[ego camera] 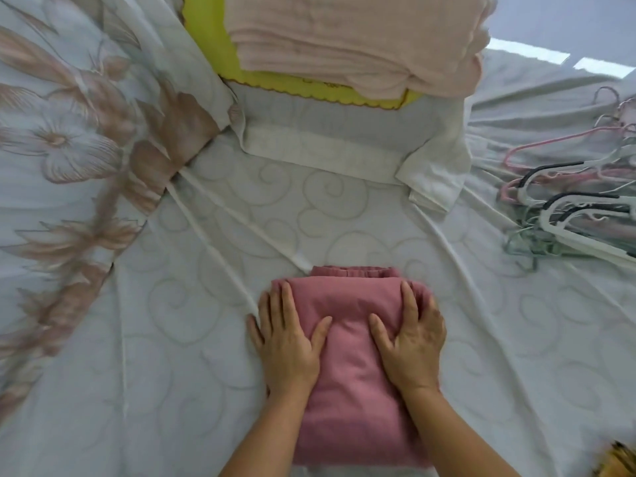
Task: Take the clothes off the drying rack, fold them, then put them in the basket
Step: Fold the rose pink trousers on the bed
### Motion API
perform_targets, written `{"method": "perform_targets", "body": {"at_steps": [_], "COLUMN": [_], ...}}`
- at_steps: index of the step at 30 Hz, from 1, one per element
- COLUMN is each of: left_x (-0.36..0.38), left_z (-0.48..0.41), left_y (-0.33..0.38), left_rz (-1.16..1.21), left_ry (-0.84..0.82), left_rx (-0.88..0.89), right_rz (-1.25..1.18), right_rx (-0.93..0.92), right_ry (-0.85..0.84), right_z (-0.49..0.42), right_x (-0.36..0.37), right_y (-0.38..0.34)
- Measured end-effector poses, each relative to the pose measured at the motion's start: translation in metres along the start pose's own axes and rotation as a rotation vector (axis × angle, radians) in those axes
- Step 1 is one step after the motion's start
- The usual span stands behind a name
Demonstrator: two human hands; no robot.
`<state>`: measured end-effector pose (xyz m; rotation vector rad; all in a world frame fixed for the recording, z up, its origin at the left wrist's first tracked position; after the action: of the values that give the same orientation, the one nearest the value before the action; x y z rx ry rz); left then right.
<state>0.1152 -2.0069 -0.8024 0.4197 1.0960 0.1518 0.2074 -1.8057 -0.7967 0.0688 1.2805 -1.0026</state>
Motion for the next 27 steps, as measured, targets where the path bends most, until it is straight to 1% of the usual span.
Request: {"method": "perform_targets", "body": {"at_steps": [2, 4, 6, 7, 8, 9, 10, 12, 14, 15, 17, 18, 20, 23, 25, 27], "left_x": [-0.002, -0.011, -0.030, -0.038, -0.038, -0.029, -0.021, -0.008, 0.000, 0.002, 0.004, 0.001, -0.008, -0.012, -0.012, -0.017], "left_z": [0.000, 0.004, 0.016, 0.025, 0.035, 0.045, 0.055, 0.070, 0.081, 0.088, 0.105, 0.114, 0.133, 0.168, 0.188, 0.206], "left_y": [0.003, -0.001, -0.012, -0.021, -0.029, -0.034, -0.037, -0.045, -0.045, -0.039, -0.022, -0.013, -0.002, 0.015, 0.032, 0.061], "left_rz": [0.014, 0.127, 0.294, 0.357, 0.435, 0.504, 0.549, 0.672, 0.968, 1.110, 1.263, 1.300, 1.317, 1.293, 1.288, 1.211], "left_ry": [-0.019, -0.019, 0.023, 0.063, 0.041, -0.050, -0.139, -0.239, -0.367, -0.467, -0.690, -0.742, -0.759, -0.695, -0.653, -0.646], "left_rx": [0.009, 0.012, -0.026, -0.070, -0.123, -0.177, -0.232, -0.340, -0.461, -0.505, -0.545, -0.533, -0.517, -0.463, -0.402, -0.321], "right_rz": [0.000, -0.066, -0.234, -0.332, -0.414, -0.459, -0.470, -0.505, -0.590, -0.646, -0.796, -0.853, -0.899, -0.948, -0.999, -1.103], "right_rx": [0.020, 0.023, 0.035, 0.072, 0.150, 0.242, 0.325, 0.427, 0.488, 0.526, 0.594, 0.606, 0.576, 0.464, 0.492, 0.510], "right_ry": [-0.043, -0.125, -0.151, -0.127, -0.102, -0.098, -0.129, -0.286, -0.422, -0.482, -0.653, -0.727, -0.781, -0.744, -0.708, -0.690], "right_z": [0.000, 0.000, 0.005, 0.011, 0.020, 0.033, 0.047, 0.073, 0.086, 0.090, 0.102, 0.110, 0.127, 0.156, 0.181, 0.202], "right_x": [0.002, -0.003, -0.017, -0.027, -0.037, -0.042, -0.042, -0.031, -0.022, -0.023, -0.029, -0.036, -0.057, -0.088, -0.101, -0.114], "right_y": [0.001, -0.002, 0.000, 0.010, 0.023, 0.037, 0.047, 0.055, 0.057, 0.057, 0.051, 0.047, 0.044, 0.051, 0.071, 0.097]}}
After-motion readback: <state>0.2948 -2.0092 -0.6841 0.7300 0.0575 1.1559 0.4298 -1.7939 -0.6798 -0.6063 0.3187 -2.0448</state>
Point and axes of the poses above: each hand's wrist, its own z-axis away from the middle knuckle, its own x-axis out of the palm, y = z × x, the point moved 10 cm from there along -z, towards the middle knuckle, and after that the axes turned 12 degrees about -y, right-handed, at the moved point
